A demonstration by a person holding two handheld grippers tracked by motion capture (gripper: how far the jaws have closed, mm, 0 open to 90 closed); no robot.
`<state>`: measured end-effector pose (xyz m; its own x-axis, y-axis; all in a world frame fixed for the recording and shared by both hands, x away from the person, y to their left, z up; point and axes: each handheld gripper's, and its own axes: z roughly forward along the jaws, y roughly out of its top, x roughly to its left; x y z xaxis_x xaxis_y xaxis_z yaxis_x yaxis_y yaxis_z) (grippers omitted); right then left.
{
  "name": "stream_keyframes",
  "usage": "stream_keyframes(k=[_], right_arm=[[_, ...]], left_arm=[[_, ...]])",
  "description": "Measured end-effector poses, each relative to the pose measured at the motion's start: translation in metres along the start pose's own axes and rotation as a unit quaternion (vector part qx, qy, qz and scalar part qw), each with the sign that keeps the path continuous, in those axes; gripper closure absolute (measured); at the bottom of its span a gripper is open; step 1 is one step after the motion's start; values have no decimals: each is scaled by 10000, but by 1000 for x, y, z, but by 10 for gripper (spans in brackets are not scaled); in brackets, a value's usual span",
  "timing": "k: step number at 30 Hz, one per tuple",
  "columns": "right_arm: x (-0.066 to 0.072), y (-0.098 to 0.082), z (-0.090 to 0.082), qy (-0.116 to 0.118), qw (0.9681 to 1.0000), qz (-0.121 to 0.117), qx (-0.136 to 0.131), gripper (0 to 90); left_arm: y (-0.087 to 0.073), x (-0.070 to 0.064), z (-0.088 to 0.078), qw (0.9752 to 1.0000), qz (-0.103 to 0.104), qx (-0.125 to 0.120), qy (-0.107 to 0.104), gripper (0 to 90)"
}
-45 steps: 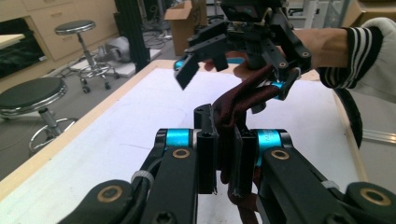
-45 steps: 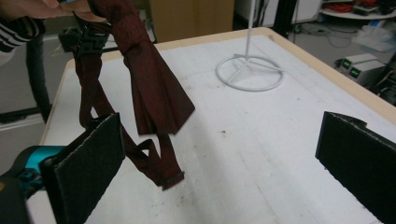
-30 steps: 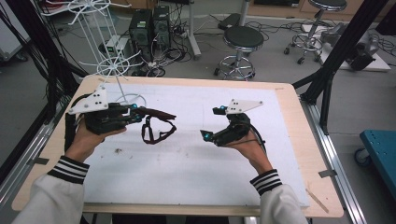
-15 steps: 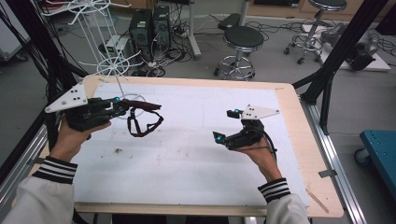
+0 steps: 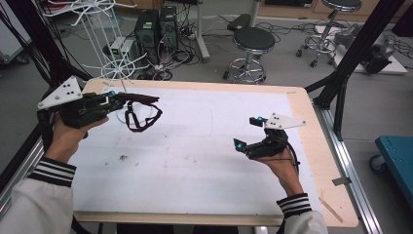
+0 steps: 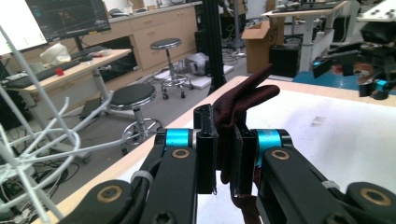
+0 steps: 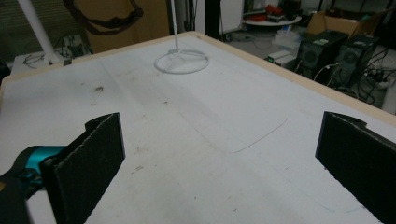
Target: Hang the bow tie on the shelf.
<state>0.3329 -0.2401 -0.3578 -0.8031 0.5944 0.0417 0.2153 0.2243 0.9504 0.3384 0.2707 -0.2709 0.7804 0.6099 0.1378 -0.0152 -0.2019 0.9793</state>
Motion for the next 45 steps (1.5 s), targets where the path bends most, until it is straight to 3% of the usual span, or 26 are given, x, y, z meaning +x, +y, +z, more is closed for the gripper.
stream_keyframes(k=[9, 13, 25, 29, 39, 45], right_arm=[[-4, -15, -19, -319, 9994, 29, -95, 7], [0, -23, -25, -337, 9992, 42, -212, 6], [14, -50, -39, -821, 9941, -101, -704, 7], [18, -58, -41, -884, 9928, -151, -796, 6], [20, -75, -39, -1012, 9898, 5, -999, 6], [23, -85, -37, -1126, 9867, 36, -1168, 6]], left_arm=[[7, 16, 1, 9998, 8, 7, 184, 830], [11, 20, 3, 9996, 53, 1, 262, 830], [14, 37, 17, 9989, 2, 68, 454, 830], [14, 44, 19, 9983, 4, 183, 555, 830], [12, 55, 24, 9960, -99, 369, 813, 830], [15, 59, 31, 9942, -58, 544, 926, 830]])
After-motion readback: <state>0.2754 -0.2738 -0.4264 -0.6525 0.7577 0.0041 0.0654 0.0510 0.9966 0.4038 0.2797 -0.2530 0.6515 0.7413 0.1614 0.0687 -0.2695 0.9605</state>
